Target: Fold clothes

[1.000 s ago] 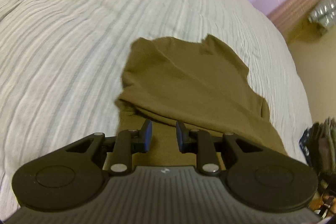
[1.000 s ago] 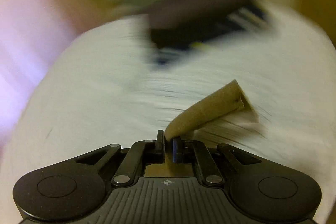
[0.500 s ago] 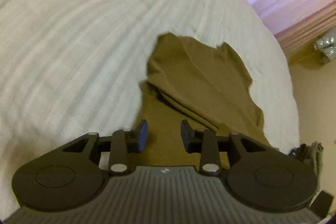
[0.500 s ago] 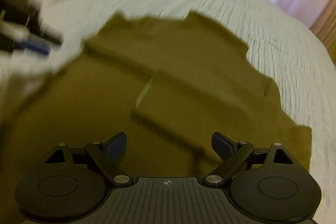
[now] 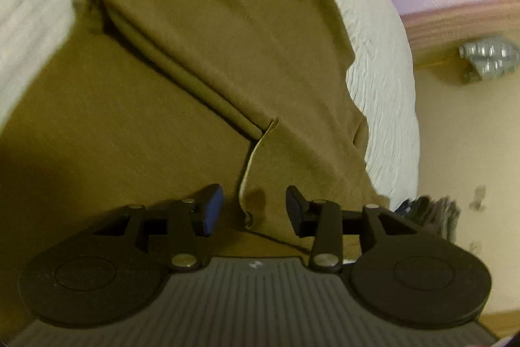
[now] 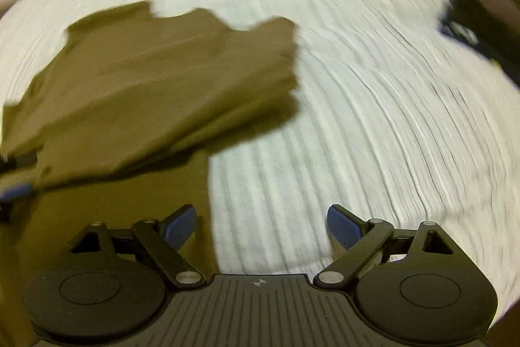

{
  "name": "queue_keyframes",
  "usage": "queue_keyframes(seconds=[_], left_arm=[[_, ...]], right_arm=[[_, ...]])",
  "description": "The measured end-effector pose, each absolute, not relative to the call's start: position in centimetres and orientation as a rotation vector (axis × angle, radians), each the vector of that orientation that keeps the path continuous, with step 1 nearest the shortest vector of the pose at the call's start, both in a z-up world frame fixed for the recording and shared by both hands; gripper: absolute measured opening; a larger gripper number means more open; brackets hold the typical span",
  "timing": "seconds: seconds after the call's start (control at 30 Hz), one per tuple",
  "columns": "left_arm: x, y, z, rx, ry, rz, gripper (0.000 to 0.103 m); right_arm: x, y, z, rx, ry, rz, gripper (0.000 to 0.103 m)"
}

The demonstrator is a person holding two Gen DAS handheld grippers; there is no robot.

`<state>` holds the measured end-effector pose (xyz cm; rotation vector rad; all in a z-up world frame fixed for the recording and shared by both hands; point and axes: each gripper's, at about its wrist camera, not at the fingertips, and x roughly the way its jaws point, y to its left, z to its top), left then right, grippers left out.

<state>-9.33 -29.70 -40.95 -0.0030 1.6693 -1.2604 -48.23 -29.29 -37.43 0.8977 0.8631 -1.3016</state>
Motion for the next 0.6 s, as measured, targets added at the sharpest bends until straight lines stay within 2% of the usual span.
queue_keyframes(seconds=[0.03,0.07,0.1,0.23,0.47,0.6], left_arm=[[-9.4,-29.8,-41.3,-0.019,1.693,-1.256,0.028],[-9.6,-29.9,-41.5,-0.025,1.713,-1.258,0.009],[-9.8,-30.1,-41.5,-0.016,1.728,-1.273,0.000],[-10.1,-31.6,-38.1,0.026,1.626,-1.437,0.000],[-5.1,-34.3,-26.9,-0.067,1.175,-1.656,0.000],[-2.1,-34.6,-25.1,-0.002,1.060,-1.646,0.000]], right_arm=[[-48.6,-29.4,-37.5,0.922,0.849,-1.313,0.091],[-48.8,-29.5,-37.6,0.935,0.841,-1.322,0.091],[-49.0,-29.4,-37.6,0.944,0.832,-1.330,0.091],[-49.2,-28.0,-37.0,0.924,0.805,-1.354,0.091],[-46.2,-28.6,-35.4,0.690,0.767,-1.294,0.091],[-44.2,-30.6,-36.2,0.659,0.728,-1.260,0.090]])
